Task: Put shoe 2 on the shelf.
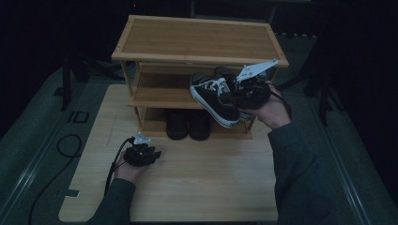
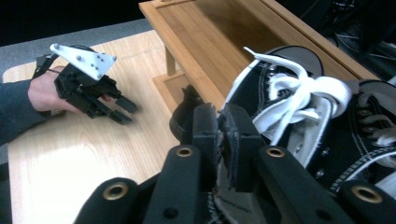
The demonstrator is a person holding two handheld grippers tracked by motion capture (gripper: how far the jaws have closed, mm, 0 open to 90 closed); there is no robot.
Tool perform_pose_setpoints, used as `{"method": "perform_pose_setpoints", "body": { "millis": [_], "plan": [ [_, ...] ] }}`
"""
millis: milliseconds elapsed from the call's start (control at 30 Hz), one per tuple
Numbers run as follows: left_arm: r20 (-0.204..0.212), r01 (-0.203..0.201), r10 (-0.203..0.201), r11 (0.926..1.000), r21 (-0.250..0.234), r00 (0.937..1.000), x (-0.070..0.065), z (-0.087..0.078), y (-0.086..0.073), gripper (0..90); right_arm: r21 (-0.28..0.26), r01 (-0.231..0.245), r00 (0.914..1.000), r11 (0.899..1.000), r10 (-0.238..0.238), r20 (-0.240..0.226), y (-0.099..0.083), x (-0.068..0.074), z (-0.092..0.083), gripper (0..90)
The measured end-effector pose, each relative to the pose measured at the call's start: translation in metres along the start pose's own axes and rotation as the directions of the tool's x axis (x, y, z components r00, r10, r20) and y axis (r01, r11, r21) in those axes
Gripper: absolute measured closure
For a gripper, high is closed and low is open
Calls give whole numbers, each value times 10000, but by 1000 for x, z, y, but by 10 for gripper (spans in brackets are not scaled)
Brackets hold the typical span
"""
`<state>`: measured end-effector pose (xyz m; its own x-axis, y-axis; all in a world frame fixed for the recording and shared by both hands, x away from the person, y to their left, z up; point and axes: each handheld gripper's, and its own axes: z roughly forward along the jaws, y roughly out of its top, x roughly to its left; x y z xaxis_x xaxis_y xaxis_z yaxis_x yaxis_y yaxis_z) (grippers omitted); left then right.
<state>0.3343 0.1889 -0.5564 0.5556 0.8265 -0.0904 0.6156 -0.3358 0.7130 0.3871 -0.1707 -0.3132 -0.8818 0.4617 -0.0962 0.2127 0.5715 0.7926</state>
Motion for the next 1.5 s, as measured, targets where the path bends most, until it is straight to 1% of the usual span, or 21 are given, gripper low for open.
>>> {"method": "perform_pose_setpoints", "body": {
  "millis": [33, 67, 100, 133, 200, 300, 367, 400, 467, 500, 633, 667, 700, 733, 867, 1000, 1067, 1300, 1433, 1467, 1500],
  "plan": [
    [131, 91, -90, 9999, -97, 9999, -2, -4, 4, 643, -12, 122, 9999, 9999, -123, -54, 0, 3, -1, 880],
    [131, 91, -90, 9999, -97, 9999, -2, -4, 4, 651, -12, 122, 9999, 9999, -123, -54, 0, 3, -1, 880],
    [135, -38, 41, 9996, -267, 9999, -5, -9, 8, 666, 11, 218, 9997, 9998, -218, -64, -1, 6, -2, 893],
    [135, -38, 41, 9996, -267, 9999, -5, -9, 8, 674, 11, 218, 9997, 9998, -218, -64, -1, 6, -2, 893],
    [229, -288, 297, 9987, -417, 9993, -12, -15, 15, 687, 55, 330, 9994, 9994, -329, -81, -4, 10, -2, 896],
    [310, -487, 506, 9972, -575, 9982, -18, -23, 27, 698, -14, 312, 9993, 9995, -312, -191, -7, 12, -2, 896],
    [324, -551, 574, 9961, -684, 9978, -20, -26, 34, 701, -28, 335, 9991, 9994, -336, -243, -9, 13, -2, 895],
    [396, -535, 566, 9958, -749, 9976, -21, -28, 39, 722, -95, 424, 9986, 9991, -426, -326, -11, 15, -3, 893],
    [525, -517, 563, 9951, -848, 9970, -22, -30, 44, 728, -105, 467, 9983, 9989, -471, -353, -12, 16, -3, 892],
    [580, -533, 585, 9948, -868, 9966, -22, -31, 47, 733, -99, 556, 9971, 9984, -560, -520, -15, 18, -2, 892],
    [595, -685, 742, 9933, -927, 9955, -28, -34, 57, 726, -20, 583, 9966, 9983, -583, -583, -20, 20, -1, 892],
    [604, -764, 823, 9926, -949, 9948, -30, -35, 59, 726, 11, 563, 9966, 9984, -562, -596, -22, 20, -1, 892],
    [617, -957, 1022, 9904, -1000, 9928, -34, -37, 63, 730, 33, 541, 9964, 9985, -538, -649, -25, 21, 0, 892],
    [617, -957, 1022, 9904, -1000, 9928, -34, -37, 63, 732, 33, 541, 9964, 9985, -538, -649, -25, 21, 0, 892],
    [568, -1291, 1353, 9865, -1012, 9892, -40, -41, 74, 737, 61, 538, 9959, 9985, -532, -738, -32, 23, 2, 891],
    [630, -1355, 1423, 9855, -1023, 9878, -40, -42, 78, 741, 81, 571, 9956, 9983, -564, -748, -35, 24, 2, 890],
    [669, -1405, 1489, 9831, -1170, 9866, -42, -45, 85, 762, 96, 556, 9953, 9984, -547, -799, -38, 26, 3, 886],
    [574, -1624, 1702, 9794, -1197, 9837, -47, -48, 95, 804, 160, 546, 9948, 9984, -530, -875, -44, 28, 7, 884],
    [440, -1750, 1810, 9778, -1151, 9825, -51, -48, 101, 872, 276, 561, 9949, 9980, -535, -858, -51, 30, 11, 868],
    [382, -1846, 1898, 9766, -1102, 9811, -52, -47, 104, 872, 276, 561, 9949, 9980, -535, -858, -51, 30, 11, 868],
    [377, -1887, 1937, 9762, -1066, 9803, -53, -47, 105, 900, 358, 532, 9947, 9979, -498, -894, -55, 32, 14, 862]
  ]
}}
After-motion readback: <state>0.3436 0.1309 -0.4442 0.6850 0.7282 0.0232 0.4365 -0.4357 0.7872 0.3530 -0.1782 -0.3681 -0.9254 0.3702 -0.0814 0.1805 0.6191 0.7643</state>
